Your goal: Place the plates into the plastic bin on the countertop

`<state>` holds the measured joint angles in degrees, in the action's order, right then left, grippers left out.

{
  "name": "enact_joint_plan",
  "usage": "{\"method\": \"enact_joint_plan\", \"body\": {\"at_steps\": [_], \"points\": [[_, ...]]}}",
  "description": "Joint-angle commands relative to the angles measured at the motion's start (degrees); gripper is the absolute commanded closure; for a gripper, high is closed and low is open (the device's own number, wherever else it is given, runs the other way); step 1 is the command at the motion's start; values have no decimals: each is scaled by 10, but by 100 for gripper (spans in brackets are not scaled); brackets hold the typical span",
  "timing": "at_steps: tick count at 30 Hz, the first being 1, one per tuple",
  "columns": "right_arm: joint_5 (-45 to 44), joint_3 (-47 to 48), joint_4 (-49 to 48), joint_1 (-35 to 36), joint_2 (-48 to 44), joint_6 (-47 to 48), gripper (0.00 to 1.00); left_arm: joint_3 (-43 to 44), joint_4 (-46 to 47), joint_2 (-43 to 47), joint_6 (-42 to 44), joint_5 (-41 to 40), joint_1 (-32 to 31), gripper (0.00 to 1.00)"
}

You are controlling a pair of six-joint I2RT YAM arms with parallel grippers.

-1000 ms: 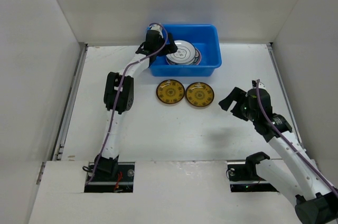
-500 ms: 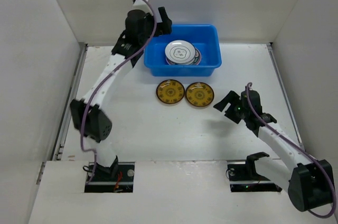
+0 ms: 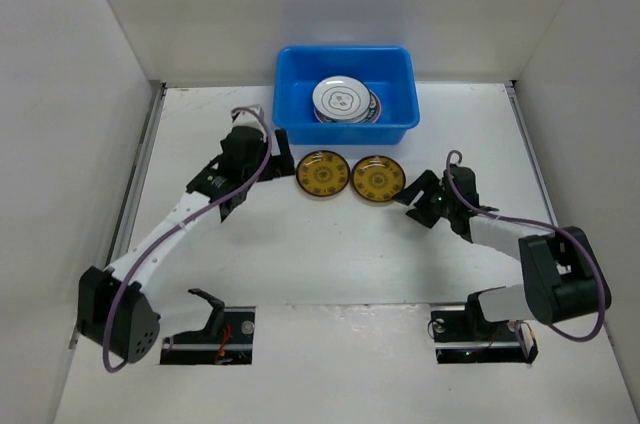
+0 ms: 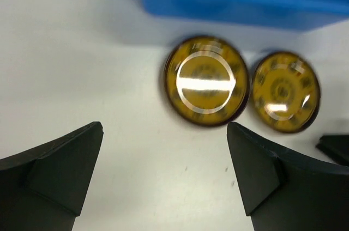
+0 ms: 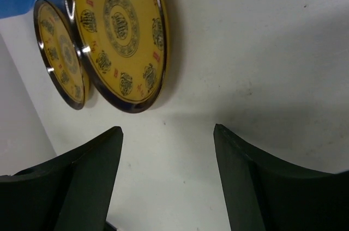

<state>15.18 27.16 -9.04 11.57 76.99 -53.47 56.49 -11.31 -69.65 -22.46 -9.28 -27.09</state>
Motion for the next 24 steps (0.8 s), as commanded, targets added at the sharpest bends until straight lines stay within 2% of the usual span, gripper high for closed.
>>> {"method": "enact_joint_plan", "body": {"at_steps": [1, 7, 11, 13, 17, 20, 24], "points": [[19, -5, -104, -5, 39, -31, 28, -44, -23, 100, -42, -14, -12, 0], [22, -12, -188, -5, 111, -68, 34, -103, -74, 195, -87, -16, -16, 0], [24, -8, -232, -4, 163, -90, 45, -110, -100, 223, -91, -16, -13, 0], [24, -7, -256, -3, 186, -100, 55, -111, -108, 231, -91, -16, -9, 0], [29, -14, -299, -4, 211, -115, 83, -112, -117, 239, -89, -15, -4, 0], [26, -32, -305, -8, 191, -124, 100, -114, -118, 239, -87, -13, -1, 0], [20, -60, -256, -10, 80, -126, 100, -117, -110, 223, -81, -9, 1, 0]]}}
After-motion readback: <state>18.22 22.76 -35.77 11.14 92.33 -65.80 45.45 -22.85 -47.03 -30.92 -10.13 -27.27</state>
